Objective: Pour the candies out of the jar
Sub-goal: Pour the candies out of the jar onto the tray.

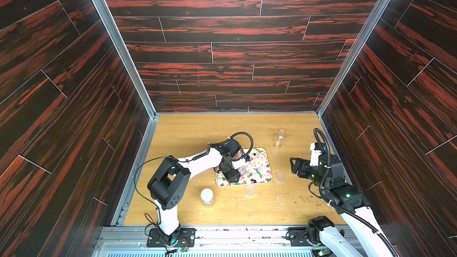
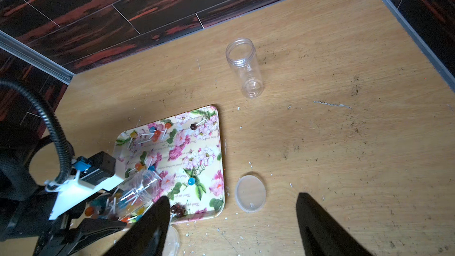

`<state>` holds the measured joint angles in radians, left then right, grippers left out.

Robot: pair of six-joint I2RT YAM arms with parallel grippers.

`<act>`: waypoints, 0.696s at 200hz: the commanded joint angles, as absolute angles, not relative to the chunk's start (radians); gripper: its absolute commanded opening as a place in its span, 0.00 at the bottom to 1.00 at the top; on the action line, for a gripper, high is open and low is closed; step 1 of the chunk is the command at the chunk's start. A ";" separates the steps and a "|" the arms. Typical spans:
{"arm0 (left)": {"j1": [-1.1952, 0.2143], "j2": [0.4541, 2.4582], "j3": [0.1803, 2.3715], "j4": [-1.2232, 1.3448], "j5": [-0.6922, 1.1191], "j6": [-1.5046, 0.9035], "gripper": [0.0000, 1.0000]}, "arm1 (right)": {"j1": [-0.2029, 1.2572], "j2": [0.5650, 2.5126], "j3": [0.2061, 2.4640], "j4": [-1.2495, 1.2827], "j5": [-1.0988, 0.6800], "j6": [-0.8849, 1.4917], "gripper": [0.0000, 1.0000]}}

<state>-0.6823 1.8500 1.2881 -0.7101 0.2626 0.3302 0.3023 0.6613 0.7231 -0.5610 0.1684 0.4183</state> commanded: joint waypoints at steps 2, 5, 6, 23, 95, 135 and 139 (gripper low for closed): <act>-0.678 1.857 1.339 -0.806 0.213 0.376 0.57 | 0.299 0.647 0.692 -0.561 0.146 0.446 0.83; -0.678 1.858 1.342 -0.809 0.213 0.379 0.57 | 0.299 0.647 0.692 -0.561 0.148 0.446 0.83; -0.678 1.858 1.343 -0.810 0.212 0.379 0.57 | 0.298 0.647 0.691 -0.561 0.148 0.446 0.83; -0.678 1.870 1.373 -0.852 0.184 0.389 0.59 | 0.298 0.649 0.690 -0.567 0.145 0.449 0.83; -0.685 1.941 1.505 -1.022 0.057 0.437 0.58 | 0.298 0.622 0.671 -0.583 0.100 0.459 0.83; -0.703 1.974 1.577 -1.093 -0.027 0.456 0.58 | 0.298 0.592 0.649 -0.589 0.089 0.466 0.83; -0.707 1.980 1.588 -1.107 -0.039 0.459 0.58 | 0.298 0.589 0.646 -0.588 0.090 0.468 0.83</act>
